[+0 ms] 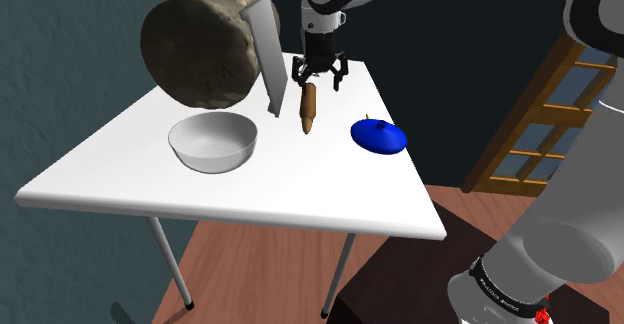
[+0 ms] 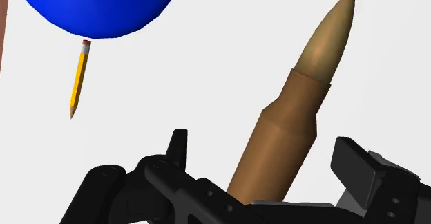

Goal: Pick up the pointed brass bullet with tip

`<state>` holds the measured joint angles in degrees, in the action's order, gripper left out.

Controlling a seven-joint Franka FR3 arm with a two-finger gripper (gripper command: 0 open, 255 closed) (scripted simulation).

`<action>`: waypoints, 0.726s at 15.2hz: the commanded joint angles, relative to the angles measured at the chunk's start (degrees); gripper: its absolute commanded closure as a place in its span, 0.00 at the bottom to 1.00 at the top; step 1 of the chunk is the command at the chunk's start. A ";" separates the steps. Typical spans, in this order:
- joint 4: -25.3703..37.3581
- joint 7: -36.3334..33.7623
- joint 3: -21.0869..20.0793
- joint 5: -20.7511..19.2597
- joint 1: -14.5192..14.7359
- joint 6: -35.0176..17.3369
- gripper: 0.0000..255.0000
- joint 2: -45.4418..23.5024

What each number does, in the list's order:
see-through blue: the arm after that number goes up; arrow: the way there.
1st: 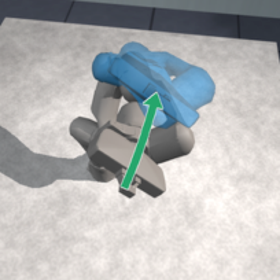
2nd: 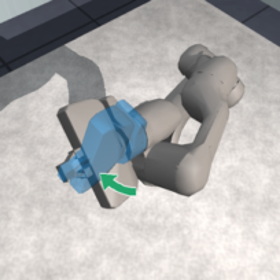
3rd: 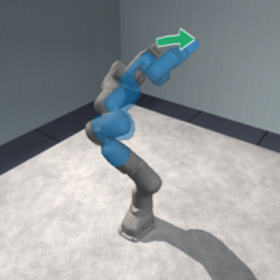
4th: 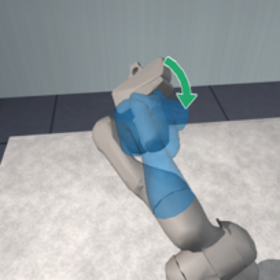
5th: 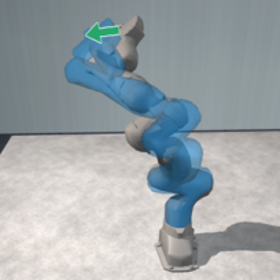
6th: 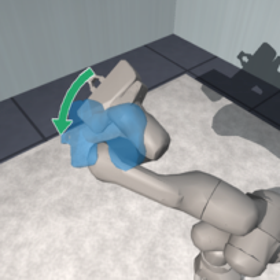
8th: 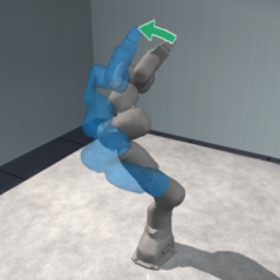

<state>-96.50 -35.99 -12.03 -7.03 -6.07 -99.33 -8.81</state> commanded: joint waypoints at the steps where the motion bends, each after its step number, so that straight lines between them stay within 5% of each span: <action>1: 4.46 -2.77 0.54 -1.03 0.07 0.19 0.00 -4.77; 5: 14.94 -7.00 1.82 -2.45 0.71 2.44 0.00 -13.78; 11: 11.02 -7.49 1.94 -2.63 0.58 -1.91 0.00 -14.25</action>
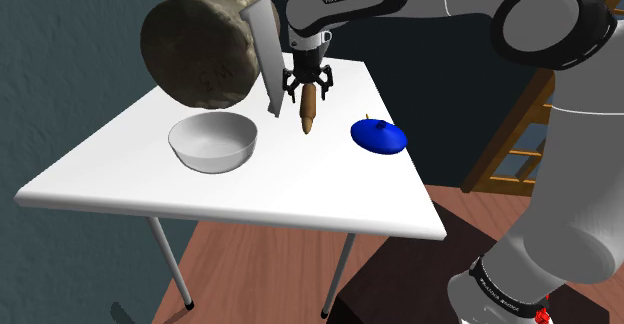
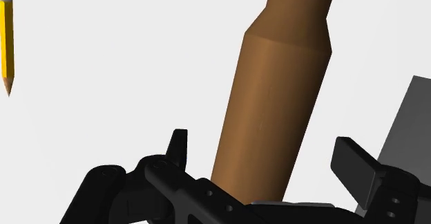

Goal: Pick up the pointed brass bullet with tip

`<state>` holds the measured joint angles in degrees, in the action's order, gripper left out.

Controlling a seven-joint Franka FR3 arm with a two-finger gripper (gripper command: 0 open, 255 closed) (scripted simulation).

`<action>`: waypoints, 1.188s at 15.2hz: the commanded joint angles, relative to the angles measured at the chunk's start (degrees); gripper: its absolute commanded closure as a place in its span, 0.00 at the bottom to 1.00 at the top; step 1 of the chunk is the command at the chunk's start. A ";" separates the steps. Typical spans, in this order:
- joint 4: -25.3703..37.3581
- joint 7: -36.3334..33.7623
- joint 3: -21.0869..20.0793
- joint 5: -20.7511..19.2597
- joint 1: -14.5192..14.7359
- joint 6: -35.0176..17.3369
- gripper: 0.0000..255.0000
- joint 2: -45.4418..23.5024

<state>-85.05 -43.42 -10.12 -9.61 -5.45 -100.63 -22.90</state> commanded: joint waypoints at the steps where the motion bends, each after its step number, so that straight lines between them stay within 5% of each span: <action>1: -1.02 -0.14 0.05 -0.09 -0.06 -1.32 0.00 -0.28; 3: -1.36 -0.19 0.06 -0.11 -0.07 -1.72 0.00 -0.36; 4: -1.21 -0.23 0.05 -0.12 -0.02 -1.67 1.00 -0.45; 18: 1.71 0.23 -0.02 0.08 0.04 1.84 1.00 0.17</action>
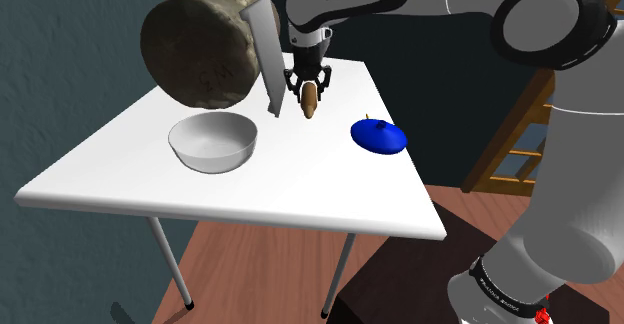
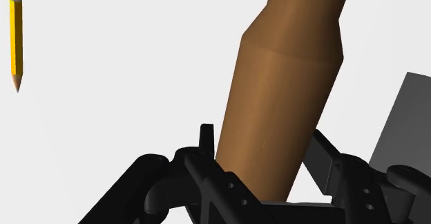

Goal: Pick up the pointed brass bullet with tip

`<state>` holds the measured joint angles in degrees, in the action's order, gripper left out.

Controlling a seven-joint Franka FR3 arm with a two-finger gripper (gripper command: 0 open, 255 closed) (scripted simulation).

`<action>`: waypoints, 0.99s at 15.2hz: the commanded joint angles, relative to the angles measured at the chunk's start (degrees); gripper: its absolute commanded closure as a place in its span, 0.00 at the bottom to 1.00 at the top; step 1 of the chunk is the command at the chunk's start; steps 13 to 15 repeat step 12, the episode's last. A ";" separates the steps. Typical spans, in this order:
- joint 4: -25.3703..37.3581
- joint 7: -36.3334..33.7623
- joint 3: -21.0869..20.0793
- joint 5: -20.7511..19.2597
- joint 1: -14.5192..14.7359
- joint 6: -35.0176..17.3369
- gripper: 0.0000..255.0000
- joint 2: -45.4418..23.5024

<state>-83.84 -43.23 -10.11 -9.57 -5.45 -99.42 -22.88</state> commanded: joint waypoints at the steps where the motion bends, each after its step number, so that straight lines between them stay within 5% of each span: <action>1: 1.18 0.12 -0.04 0.07 0.06 1.37 1.00 0.22; 15: 8.36 0.84 -0.12 0.17 0.45 8.42 1.00 0.13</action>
